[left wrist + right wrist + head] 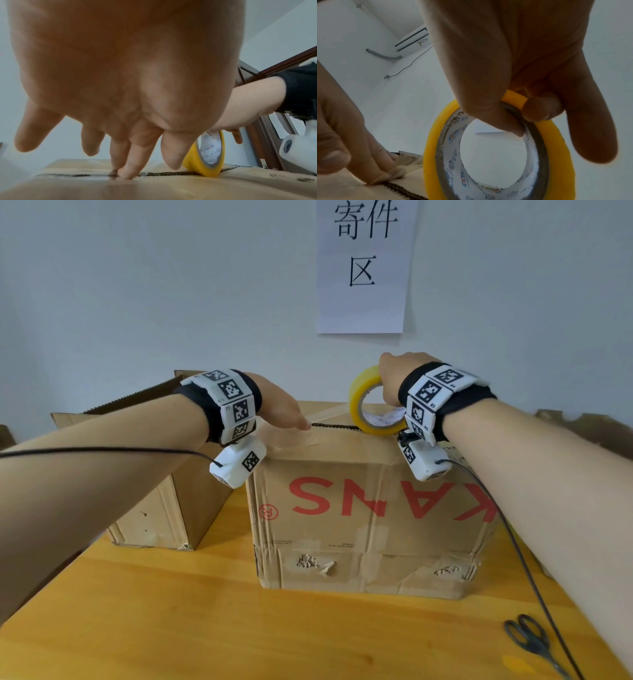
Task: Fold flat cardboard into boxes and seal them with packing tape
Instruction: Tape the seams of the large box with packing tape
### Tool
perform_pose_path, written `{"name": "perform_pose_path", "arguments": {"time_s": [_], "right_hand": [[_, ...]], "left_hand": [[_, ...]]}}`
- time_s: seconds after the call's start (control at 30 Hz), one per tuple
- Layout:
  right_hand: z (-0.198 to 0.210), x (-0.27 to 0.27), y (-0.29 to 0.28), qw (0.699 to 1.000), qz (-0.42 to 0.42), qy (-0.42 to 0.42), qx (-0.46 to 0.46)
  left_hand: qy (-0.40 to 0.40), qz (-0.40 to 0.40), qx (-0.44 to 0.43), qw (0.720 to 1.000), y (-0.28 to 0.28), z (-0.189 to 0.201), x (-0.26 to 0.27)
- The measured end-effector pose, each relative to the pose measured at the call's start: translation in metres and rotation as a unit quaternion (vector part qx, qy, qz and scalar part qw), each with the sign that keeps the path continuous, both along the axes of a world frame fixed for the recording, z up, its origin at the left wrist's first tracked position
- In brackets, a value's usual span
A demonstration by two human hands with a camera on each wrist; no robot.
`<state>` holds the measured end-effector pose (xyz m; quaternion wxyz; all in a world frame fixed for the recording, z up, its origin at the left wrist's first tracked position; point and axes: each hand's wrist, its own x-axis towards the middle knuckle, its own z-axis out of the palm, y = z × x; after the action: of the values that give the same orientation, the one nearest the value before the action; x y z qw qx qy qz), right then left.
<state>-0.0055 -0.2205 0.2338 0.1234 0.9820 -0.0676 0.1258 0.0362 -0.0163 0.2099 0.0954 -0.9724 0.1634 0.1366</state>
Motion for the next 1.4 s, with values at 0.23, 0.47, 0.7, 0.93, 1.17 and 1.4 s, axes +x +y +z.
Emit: {"name": "perform_pose_path", "arguments": {"time_s": [0.23,0.47,0.7,0.93,1.17,1.4], "right_hand": [[0.0,0.0,-0.006,1.0,0.018,-0.006,-0.002],[0.002,-0.003,-0.021,0.998,0.022,0.019,0.048],[-0.002,-0.011,-0.034,0.994,0.005,0.034,0.108],[-0.016,-0.016,-0.045,0.959,0.025,0.062,0.277],[-0.016,-0.017,-0.045,0.954,0.026,0.062,0.291],[-0.014,-0.017,-0.042,0.955,0.016,0.061,0.29]], "left_hand": [[0.016,-0.008,0.001,1.0,-0.013,-0.009,0.003],[0.002,-0.005,0.019,1.0,-0.028,-0.009,-0.005],[-0.002,-0.03,0.028,0.999,-0.04,-0.012,-0.016],[0.01,-0.045,0.024,0.999,-0.048,-0.008,-0.033],[0.023,-0.035,0.007,0.999,-0.049,-0.008,-0.039],[0.018,-0.006,0.012,1.0,-0.052,-0.008,-0.035]]}}
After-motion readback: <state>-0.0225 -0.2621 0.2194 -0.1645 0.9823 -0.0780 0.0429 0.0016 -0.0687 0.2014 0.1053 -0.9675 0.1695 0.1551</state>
